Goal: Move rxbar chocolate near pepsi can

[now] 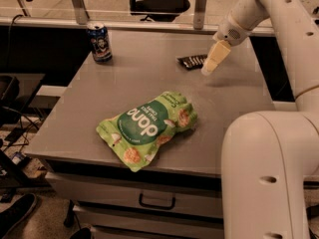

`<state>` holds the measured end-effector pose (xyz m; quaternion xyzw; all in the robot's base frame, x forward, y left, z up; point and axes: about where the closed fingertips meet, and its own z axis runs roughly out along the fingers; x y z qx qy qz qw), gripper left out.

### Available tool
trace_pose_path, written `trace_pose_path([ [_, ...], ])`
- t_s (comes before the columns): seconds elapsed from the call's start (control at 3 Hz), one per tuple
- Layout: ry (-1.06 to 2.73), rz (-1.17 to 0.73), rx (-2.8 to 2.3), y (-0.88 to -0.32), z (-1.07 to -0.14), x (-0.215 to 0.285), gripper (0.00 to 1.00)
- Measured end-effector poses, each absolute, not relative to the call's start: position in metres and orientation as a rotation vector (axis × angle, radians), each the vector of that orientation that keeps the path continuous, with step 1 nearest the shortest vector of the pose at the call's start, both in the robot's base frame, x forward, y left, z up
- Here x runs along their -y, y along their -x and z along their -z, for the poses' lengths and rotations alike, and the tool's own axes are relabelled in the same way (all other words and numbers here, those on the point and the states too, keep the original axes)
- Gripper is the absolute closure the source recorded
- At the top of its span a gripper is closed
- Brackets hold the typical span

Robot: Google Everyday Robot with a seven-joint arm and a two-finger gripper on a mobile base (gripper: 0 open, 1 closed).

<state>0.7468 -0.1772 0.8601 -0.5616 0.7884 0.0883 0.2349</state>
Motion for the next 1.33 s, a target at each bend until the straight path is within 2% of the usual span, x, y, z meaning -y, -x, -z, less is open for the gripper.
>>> trace_pose_path([
  [0.67, 1.484, -0.266, -2.225, -0.763, -0.84, 0.17, 0.0],
  [1.0, 1.484, -0.267, -2.25, -0.766, -0.831, 0.166, 0.14],
  [1.33, 1.49, -0.29, -2.275, -0.763, -0.825, 0.162, 0.36],
])
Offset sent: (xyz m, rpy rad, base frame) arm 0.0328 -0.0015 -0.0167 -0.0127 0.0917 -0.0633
